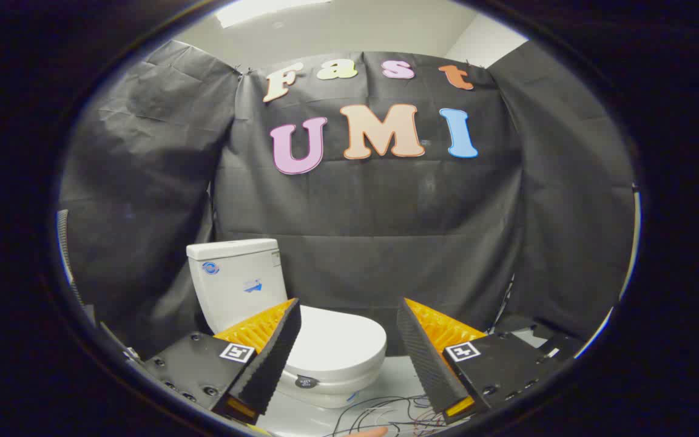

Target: Open the toilet lid.

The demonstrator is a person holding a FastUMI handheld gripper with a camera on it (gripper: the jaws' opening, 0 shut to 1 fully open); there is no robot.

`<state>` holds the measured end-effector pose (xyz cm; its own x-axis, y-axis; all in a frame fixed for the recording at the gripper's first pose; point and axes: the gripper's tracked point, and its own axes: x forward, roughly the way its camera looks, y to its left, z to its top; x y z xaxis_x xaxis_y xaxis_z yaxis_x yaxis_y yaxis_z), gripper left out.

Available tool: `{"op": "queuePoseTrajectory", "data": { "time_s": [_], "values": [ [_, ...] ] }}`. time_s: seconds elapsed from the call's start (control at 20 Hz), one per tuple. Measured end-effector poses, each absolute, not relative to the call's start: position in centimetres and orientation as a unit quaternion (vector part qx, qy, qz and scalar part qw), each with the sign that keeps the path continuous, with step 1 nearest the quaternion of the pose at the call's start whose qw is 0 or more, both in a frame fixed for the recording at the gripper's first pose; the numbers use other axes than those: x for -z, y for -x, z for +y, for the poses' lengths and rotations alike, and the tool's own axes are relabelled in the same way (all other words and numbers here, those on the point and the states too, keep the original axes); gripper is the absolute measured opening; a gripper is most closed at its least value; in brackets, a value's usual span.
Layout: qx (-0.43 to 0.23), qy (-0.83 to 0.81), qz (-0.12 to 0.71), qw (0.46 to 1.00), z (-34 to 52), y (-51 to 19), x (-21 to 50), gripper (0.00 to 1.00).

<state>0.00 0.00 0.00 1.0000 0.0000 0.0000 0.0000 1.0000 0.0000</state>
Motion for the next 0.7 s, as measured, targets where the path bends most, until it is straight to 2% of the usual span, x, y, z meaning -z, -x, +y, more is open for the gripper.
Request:
{"op": "queuePoseTrajectory", "data": {
  "time_s": [0.7],
  "values": [
    [0.001,0.000,0.000,1.000,-0.08,0.02,-0.02,0.98]
  ]
}}
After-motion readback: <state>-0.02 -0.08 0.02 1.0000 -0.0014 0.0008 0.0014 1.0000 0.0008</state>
